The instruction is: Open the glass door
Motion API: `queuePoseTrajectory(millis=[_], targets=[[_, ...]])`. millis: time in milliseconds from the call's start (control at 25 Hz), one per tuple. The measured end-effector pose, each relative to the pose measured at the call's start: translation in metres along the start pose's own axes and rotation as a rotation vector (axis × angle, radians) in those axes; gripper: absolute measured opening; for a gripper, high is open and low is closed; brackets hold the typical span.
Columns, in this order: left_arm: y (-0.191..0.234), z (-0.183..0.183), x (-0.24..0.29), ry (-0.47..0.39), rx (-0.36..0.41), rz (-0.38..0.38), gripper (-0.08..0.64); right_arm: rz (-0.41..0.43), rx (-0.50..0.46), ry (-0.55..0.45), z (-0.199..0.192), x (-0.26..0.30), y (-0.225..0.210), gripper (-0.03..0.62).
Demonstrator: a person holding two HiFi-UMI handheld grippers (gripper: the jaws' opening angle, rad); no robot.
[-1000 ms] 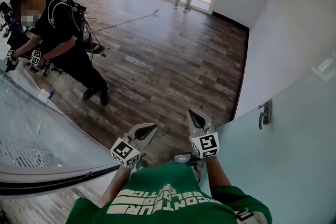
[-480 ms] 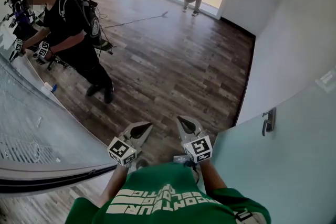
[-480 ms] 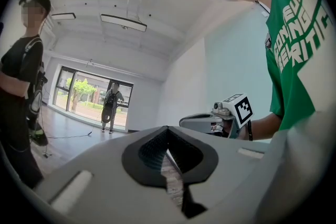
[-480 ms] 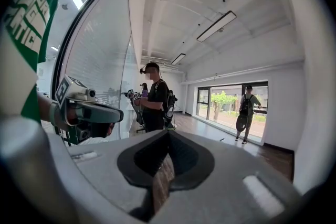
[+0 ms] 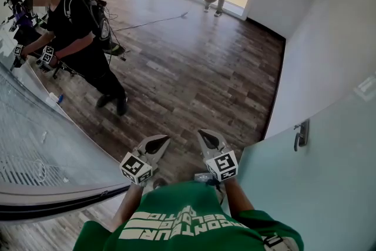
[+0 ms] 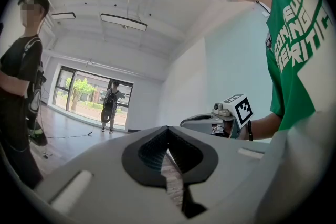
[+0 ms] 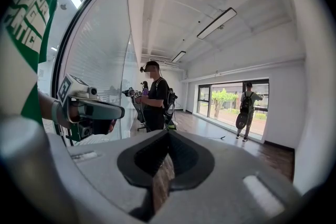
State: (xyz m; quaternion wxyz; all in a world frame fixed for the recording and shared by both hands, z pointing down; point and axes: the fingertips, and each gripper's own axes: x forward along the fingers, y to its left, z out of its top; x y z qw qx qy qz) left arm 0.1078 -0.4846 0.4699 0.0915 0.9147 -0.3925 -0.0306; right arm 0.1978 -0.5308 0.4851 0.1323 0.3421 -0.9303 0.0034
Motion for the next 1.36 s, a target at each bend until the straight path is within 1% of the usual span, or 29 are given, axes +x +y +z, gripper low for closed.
queuePoseTrajectory(millis=[240,440,680,1000,1080,1200,1360], targets=[[-0.002,0.000,0.002,-0.003,-0.001,-0.013,0.014,0.006,0.000,0.015,-0.005,-0.001,0.004,-0.008],[-0.008,-0.006,0.024,0.008,-0.001,-0.008,0.014,0.007,0.015,0.017,-0.016,-0.008,-0.019,-0.009],[-0.007,0.001,0.006,0.000,0.001,-0.021,0.014,-0.003,0.010,0.023,-0.008,-0.006,-0.001,-0.009],[-0.020,-0.006,0.022,0.015,0.010,-0.040,0.014,-0.002,0.008,0.027,-0.017,-0.013,-0.012,-0.008],[-0.022,-0.007,0.019,0.015,0.013,-0.042,0.014,-0.003,0.008,0.029,-0.019,-0.014,-0.008,-0.008],[-0.021,-0.004,0.011,0.012,0.012,-0.046,0.014,-0.005,0.006,0.032,-0.015,-0.013,0.001,-0.008],[-0.020,0.004,0.013,0.012,0.013,-0.047,0.014,-0.002,0.004,0.031,-0.008,-0.012,-0.001,-0.008]])
